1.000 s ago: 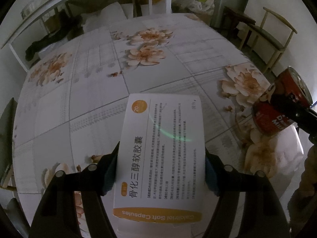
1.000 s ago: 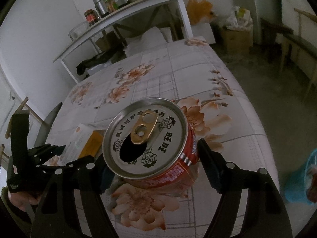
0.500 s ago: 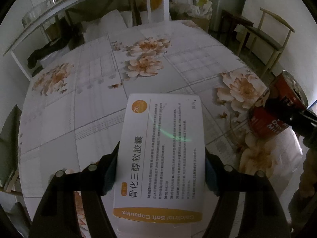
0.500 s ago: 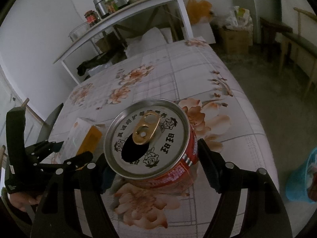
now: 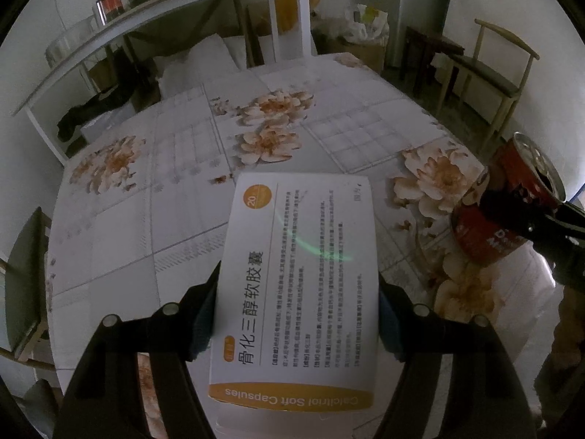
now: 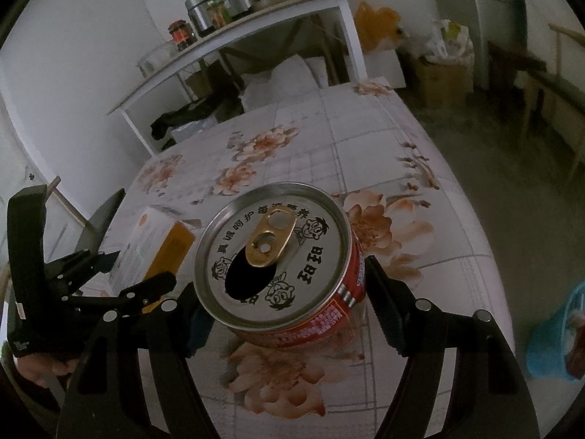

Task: Collect trash
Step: 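Hold the capsule box and red can up above the table with both tools, then carry the box and can to the blue wastebasket with both tools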

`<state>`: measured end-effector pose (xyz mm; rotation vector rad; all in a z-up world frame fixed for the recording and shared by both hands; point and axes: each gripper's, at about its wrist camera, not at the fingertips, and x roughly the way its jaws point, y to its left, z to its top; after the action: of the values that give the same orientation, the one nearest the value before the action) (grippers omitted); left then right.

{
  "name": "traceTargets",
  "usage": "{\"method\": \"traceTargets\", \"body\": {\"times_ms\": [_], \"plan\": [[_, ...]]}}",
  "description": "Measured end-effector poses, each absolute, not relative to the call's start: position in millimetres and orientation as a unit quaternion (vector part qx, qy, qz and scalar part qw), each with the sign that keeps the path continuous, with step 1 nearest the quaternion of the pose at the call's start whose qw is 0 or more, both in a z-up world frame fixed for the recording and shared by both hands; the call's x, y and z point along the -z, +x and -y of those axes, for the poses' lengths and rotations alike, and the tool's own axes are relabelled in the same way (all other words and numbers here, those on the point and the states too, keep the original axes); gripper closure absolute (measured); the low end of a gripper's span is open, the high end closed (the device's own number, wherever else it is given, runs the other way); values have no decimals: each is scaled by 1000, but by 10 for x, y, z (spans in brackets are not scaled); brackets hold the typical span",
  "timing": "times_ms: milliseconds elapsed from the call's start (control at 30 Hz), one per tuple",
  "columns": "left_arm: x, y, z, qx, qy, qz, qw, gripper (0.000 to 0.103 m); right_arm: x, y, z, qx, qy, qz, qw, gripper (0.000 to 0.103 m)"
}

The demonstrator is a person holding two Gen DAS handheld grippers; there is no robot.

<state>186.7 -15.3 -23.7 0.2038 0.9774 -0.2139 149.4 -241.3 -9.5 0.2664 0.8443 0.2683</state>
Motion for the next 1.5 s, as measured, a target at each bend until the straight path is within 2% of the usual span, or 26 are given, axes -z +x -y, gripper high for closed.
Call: {"method": "traceTargets", "body": {"times_ms": [400, 667, 900, 1167, 1500], "plan": [[-18, 1797, 293, 142, 80, -448, 879, 33, -42, 1364, 2472, -133, 140, -385, 903, 34], [-306, 1801, 945, 224, 89, -429, 870, 33, -200, 1002, 3065, -90, 187, -338, 918, 34], [-413, 1697, 2077, 327, 102, -428, 836, 33, -114, 351, 4189, 21, 272, -300, 914, 34], [-85, 1549, 3546, 426, 110, -483, 757, 33, 477, -418, 5455, 162, 357, -327, 860, 34], [489, 1558, 5360, 481, 140, -534, 681, 32, 1441, -298, 6711, 237, 430, -380, 784, 33]]}}
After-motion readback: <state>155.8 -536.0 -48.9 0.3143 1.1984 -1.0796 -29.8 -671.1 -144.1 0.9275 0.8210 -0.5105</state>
